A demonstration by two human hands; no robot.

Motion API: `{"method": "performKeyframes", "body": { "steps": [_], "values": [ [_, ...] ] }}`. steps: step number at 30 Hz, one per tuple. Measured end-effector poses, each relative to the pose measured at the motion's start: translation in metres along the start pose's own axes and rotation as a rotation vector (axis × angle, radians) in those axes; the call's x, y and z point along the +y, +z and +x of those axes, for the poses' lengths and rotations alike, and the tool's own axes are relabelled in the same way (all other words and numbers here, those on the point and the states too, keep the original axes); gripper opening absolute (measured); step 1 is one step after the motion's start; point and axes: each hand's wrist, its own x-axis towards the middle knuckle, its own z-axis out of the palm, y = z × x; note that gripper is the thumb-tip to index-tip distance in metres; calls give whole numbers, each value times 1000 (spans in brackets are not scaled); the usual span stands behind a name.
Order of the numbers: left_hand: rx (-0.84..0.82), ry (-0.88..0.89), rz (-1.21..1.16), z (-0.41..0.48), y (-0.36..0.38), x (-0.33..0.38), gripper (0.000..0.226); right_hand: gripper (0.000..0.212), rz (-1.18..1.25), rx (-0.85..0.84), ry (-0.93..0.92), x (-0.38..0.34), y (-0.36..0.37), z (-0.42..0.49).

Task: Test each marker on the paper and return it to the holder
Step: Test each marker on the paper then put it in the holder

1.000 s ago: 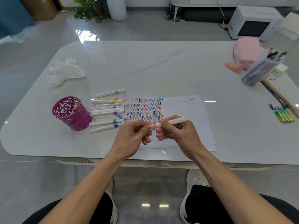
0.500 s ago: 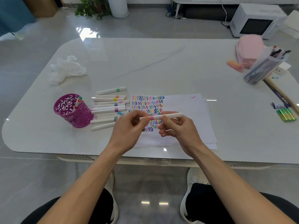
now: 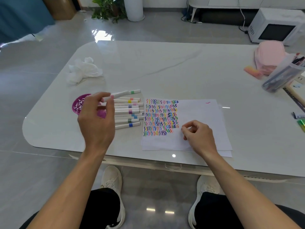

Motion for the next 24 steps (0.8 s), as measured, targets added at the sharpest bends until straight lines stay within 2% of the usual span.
{"method": "performKeyframes", "body": {
  "steps": [8,12,13,17,24],
  "values": [
    [201,-32,-58,9,-23,-4,18,7,-120,-3,-62,1,8,-3],
    [232,-6,28,15,-31,-15,13,7,-138,5,-71,1,8,-2],
    [230,-4,51,16,-32,-20,11,7,-140,4,-71,1,8,-2],
    [161,-40,157,16,-31,-37,32,7,-150,3,-73,0,9,-2],
    [-5,-161,272,13,-26,-44,32,8,-172,2,-75,0,9,-2]
  ]
}}
